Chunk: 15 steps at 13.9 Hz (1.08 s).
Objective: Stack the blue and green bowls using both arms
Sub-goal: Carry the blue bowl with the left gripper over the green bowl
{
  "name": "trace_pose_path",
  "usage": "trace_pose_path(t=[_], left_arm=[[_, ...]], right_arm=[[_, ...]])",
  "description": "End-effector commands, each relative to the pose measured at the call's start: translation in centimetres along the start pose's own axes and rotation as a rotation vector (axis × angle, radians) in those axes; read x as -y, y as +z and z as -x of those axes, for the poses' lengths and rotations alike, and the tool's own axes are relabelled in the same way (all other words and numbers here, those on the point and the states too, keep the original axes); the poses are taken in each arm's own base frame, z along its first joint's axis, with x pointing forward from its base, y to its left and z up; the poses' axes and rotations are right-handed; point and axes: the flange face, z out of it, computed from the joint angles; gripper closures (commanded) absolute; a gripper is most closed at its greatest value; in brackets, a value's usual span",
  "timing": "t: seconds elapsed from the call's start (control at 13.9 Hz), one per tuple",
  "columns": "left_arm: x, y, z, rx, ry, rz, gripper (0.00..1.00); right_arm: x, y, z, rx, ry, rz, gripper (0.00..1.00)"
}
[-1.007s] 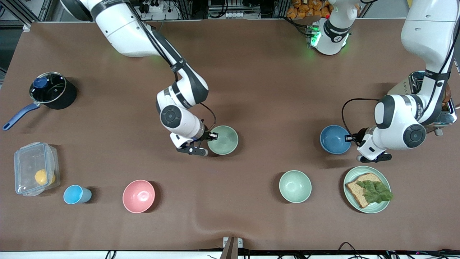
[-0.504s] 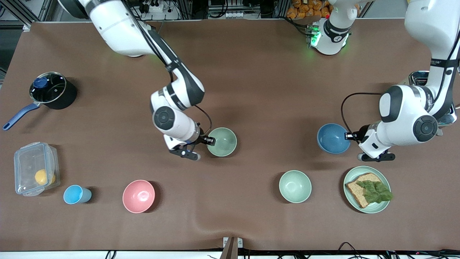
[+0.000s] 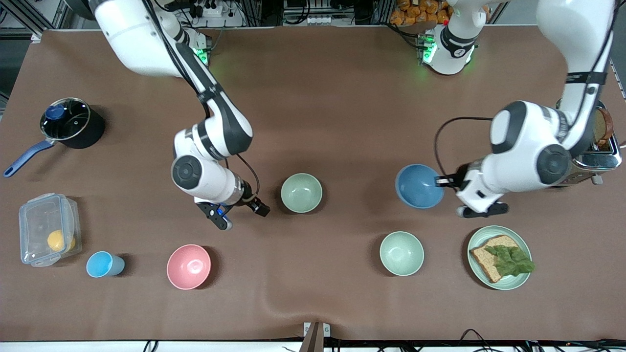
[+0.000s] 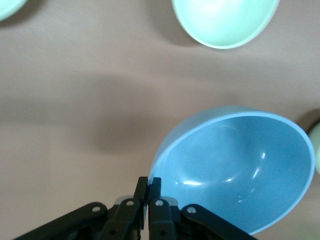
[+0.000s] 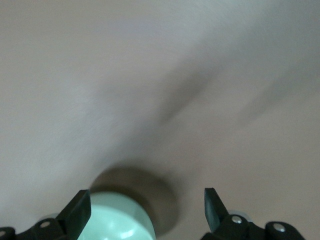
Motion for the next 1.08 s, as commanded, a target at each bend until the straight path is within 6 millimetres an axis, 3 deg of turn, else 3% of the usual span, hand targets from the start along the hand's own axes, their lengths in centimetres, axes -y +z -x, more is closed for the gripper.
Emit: trace_pose_path(t=[0.0,0.14,0.29,0.5,0.79,1.01], left_arm=[[-7.7,0.6,2.3,0.017,-0.077,0.013,1.00],[-12.8,2.4,4.0,0.031,-0.134,0.018,1.00],[-16.8,3.6,4.5,0.033,-0.193,0.030,1.00],[-21.1,6.1,5.0,0.013,-0.256,0.082,1.00],[-24.8,9.8,5.4,-0.024,-0.318,0.146,1.00],[-26.1,12.1,5.9,-0.059,-0.314,0.109,1.00]], right_arm=[[0.6,4.2,-0.8,0.031,0.148,0.025,0.00],[1.1,5.5,0.9,0.031,0.179,0.039,0.00],[1.2,5.5,0.8,0.033,0.188,0.036,0.00],[2.0,5.0,0.9,0.027,0.216,0.012,0.00],[2.2,5.1,0.6,0.017,0.247,-0.011,0.00],[2.2,5.1,0.6,0.016,0.241,-0.013,0.00]])
